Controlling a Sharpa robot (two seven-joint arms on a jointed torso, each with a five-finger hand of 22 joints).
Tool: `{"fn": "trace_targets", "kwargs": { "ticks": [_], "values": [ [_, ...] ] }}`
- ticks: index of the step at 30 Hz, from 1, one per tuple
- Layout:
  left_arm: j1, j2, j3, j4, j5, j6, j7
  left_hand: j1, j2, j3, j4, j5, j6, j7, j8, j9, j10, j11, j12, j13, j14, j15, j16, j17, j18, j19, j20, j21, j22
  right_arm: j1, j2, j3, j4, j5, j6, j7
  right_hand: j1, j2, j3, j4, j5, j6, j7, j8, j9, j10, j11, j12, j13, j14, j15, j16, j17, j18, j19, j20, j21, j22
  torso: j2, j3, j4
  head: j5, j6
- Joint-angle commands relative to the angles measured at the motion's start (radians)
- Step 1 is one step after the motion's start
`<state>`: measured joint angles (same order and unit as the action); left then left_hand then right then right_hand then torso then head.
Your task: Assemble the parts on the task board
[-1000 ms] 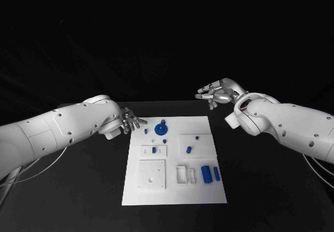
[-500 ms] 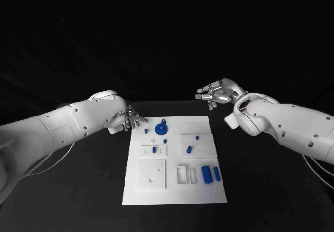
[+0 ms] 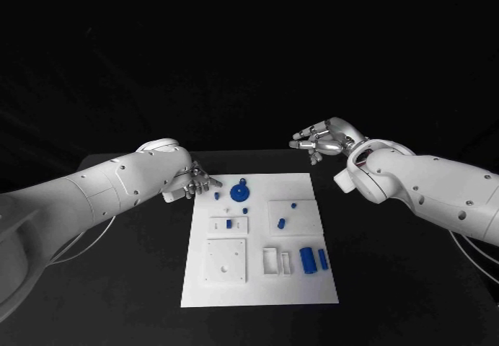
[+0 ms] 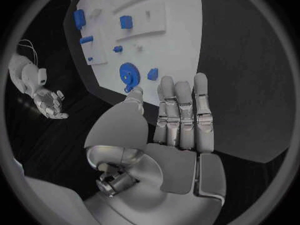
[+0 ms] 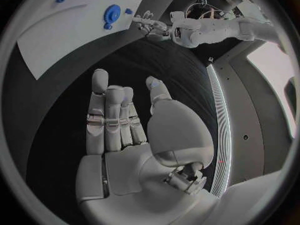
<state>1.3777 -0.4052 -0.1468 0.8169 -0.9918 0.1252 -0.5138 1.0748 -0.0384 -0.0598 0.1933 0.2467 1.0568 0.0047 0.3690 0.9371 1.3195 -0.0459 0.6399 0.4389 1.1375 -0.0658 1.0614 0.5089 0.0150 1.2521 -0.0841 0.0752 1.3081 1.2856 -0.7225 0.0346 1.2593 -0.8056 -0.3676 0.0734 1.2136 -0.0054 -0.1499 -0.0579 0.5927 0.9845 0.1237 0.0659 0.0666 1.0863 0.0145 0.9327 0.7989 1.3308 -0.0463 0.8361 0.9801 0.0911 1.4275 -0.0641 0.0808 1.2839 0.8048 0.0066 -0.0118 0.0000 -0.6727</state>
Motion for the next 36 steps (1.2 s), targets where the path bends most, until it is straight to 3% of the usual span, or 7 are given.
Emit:
{"fn": "trace_targets", "kwargs": {
  "ticks": [1,18,24,25,36],
  "values": [
    [-0.003,0.008,0.0,-0.007,-0.003,0.025,0.026,0.0,0.005,-0.006,0.001,0.005,-0.008,-0.002,0.004,-0.001,-0.006,0.002,0.004,-0.002,-0.009,0.0,0.005,-0.002,-0.015,-0.006,0.0,-0.002,0.016,0.0,0.002,0.0,0.001,0.0,0.01,0.009,-0.009,-0.001,0.002,0.005,0.004,-0.007,-0.002,-0.003,-0.001,-0.003,0.004,-0.002,-0.001,-0.004,0.001,0.002,-0.001,-0.002,0.0,0.0,-0.006,-0.001,-0.001,0.0004,0.0005,-0.002,-0.001],
    [-0.018,0.032,-0.001,-0.037,-0.005,0.052,0.042,0.002,0.028,-0.025,-0.026,0.006,-0.014,0.003,-0.003,-0.044,-0.015,0.005,0.009,-0.015,-0.017,0.003,0.011,-0.016,-0.015,-0.01,0.002,-0.003,0.015,0.0,0.002,0.0,0.003,0.0,0.01,0.008,-0.009,-0.001,0.002,0.005,0.004,-0.007,-0.002,-0.003,-0.001,-0.003,0.004,-0.002,-0.001,-0.004,0.001,0.002,-0.001,-0.002,0.0,0.0,-0.006,-0.001,-0.001,0.0007,0.0022,-0.009,-0.003],
    [-0.022,0.036,-0.001,-0.045,-0.005,0.052,0.047,0.0,0.033,-0.03,-0.03,0.005,-0.012,0.008,-0.026,-0.084,-0.017,0.008,0.007,-0.019,-0.019,0.005,0.01,-0.022,-0.014,-0.013,0.005,-0.003,0.014,0.0,0.002,0.0,0.003,0.0,0.01,0.008,-0.009,-0.001,0.002,0.005,0.004,-0.007,-0.002,-0.003,-0.001,-0.003,0.004,-0.002,-0.001,-0.004,0.001,0.002,-0.001,-0.002,0.0,0.0,-0.006,-0.001,-0.001,0.0009,0.0016,-0.01,-0.004],
    [-0.022,0.037,-0.001,-0.046,-0.005,0.053,0.048,-0.001,0.035,-0.031,-0.031,0.005,-0.005,0.008,-0.032,-0.112,-0.016,0.008,0.007,-0.021,-0.019,0.005,0.01,-0.024,-0.015,-0.013,0.004,-0.003,0.013,0.0,0.002,0.0,0.003,0.0,0.01,0.008,-0.009,-0.001,0.002,0.005,0.004,-0.007,-0.002,-0.003,-0.001,-0.003,0.004,-0.002,-0.001,-0.004,0.001,0.002,-0.001,-0.002,0.0,0.0,-0.006,-0.001,-0.001,0.0009,0.0018,-0.011,-0.004],
    [-0.028,0.046,-0.001,-0.063,-0.001,0.074,0.054,0.006,0.054,-0.043,-0.059,0.023,-0.01,0.009,-0.02,-0.132,-0.02,0.009,0.006,-0.023,-0.023,0.006,0.011,-0.027,-0.015,-0.016,0.005,-0.004,0.012,0.0,0.002,0.0,0.004,0.0,0.01,0.008,-0.009,-0.002,0.002,0.009,0.003,-0.007,-0.002,-0.003,-0.001,-0.002,0.004,0.0,-0.001,-0.004,0.001,0.003,-0.001,-0.002,0.0,0.001,-0.006,0.0,-0.001,0.0008,0.0024,-0.012,-0.004]
  ]
}}
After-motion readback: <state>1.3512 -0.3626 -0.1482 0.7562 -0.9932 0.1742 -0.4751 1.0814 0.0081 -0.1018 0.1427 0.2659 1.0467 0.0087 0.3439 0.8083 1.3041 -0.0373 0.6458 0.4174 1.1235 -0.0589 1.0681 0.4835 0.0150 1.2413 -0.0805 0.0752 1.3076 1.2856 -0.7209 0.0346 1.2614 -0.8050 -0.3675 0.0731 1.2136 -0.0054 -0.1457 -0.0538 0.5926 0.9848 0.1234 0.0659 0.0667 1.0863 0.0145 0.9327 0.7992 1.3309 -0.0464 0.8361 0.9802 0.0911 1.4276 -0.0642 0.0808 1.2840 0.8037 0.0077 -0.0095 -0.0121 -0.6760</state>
